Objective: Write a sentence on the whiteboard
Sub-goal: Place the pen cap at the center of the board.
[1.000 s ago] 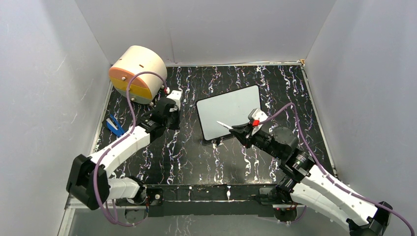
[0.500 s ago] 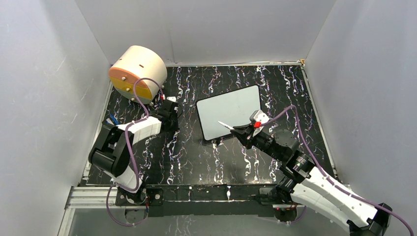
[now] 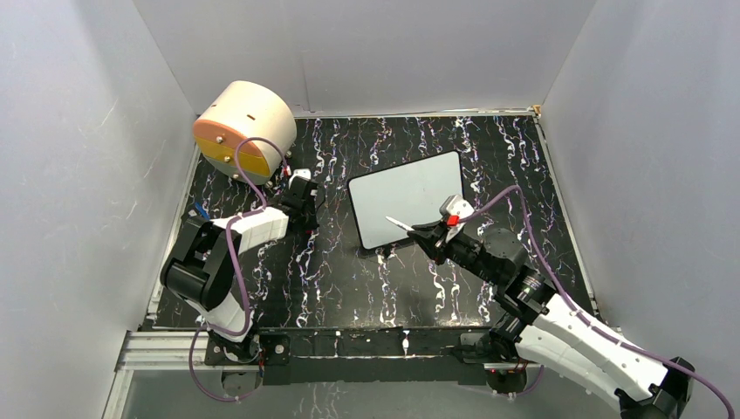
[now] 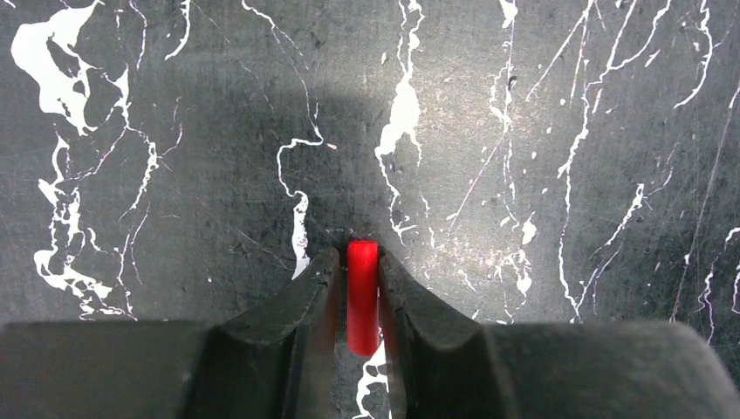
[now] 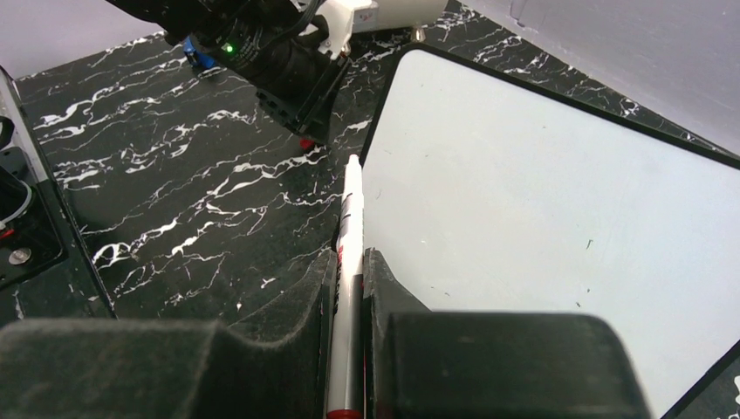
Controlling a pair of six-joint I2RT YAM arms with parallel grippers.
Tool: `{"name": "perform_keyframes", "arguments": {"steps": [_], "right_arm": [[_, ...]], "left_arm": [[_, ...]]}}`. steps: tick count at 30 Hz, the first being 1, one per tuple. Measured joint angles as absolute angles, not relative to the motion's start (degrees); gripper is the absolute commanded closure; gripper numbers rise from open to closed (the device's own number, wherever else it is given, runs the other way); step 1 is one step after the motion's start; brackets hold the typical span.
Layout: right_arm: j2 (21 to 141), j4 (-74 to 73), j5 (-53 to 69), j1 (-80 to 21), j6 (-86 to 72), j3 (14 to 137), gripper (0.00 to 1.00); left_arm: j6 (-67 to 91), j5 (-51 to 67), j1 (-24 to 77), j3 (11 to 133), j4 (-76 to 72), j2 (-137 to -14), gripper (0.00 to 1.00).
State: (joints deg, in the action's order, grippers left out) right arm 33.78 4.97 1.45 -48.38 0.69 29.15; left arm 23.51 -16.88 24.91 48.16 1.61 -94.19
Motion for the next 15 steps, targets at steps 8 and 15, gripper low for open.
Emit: {"name": "perform_keyframes", "arguments": {"steps": [8,15], "right_arm": [[35.2,4.8,1.3,-48.4,0.7,29.1,1.0],[38.6,4.5,1.1,-48.4,0.8,29.4,1.0]], "left_arm": [[23.9,-17.8,24.9,45.4,0.4,-91.9,0.62],[24.1,-14.5,23.7,45.3,-0.5,-84.4,0.47]]}}
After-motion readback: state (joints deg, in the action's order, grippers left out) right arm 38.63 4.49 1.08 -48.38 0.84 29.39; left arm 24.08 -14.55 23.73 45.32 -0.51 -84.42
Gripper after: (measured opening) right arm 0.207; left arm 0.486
